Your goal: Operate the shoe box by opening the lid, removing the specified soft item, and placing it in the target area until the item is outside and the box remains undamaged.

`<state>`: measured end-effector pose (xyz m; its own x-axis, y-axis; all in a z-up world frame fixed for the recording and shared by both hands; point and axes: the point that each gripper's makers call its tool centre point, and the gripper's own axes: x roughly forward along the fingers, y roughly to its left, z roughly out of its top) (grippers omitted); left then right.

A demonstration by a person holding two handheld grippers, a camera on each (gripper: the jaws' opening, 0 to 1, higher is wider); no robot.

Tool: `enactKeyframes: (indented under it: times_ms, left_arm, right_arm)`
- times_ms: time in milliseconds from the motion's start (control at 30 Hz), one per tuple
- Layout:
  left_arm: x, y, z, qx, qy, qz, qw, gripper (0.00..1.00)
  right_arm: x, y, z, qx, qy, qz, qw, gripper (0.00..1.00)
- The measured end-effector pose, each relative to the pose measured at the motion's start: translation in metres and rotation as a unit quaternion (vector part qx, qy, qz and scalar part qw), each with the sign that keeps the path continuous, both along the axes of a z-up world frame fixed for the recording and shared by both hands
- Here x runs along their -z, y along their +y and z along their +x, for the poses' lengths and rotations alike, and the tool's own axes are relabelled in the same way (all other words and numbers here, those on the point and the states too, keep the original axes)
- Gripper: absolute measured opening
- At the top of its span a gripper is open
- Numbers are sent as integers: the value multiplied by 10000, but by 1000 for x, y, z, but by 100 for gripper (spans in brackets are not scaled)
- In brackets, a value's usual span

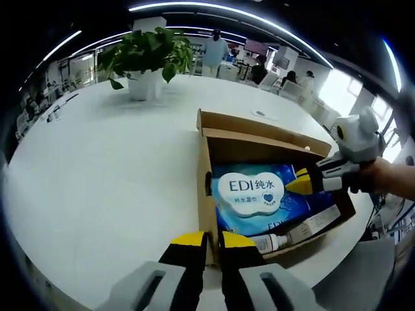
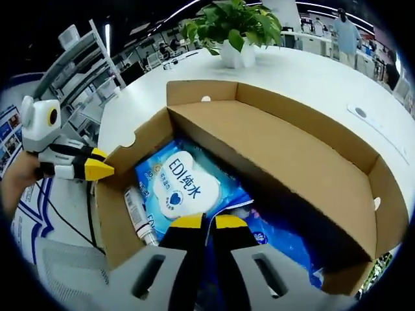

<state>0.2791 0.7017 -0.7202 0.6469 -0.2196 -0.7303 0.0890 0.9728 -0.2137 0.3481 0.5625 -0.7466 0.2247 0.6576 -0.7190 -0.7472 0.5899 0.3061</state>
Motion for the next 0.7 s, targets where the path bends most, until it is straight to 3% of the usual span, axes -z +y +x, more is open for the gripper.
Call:
enactKeyframes:
  times_ms: [233,700]
  left_arm:
    - [0,-1,0,-1,17,24,10000,7]
    - [-3,-9,-2,83,101,171,9998,8]
  right_arm:
    - [-20,-4,-6,75,-92,149,9998,0]
    - [-33,-31,-12,302,-172,207,9992,0]
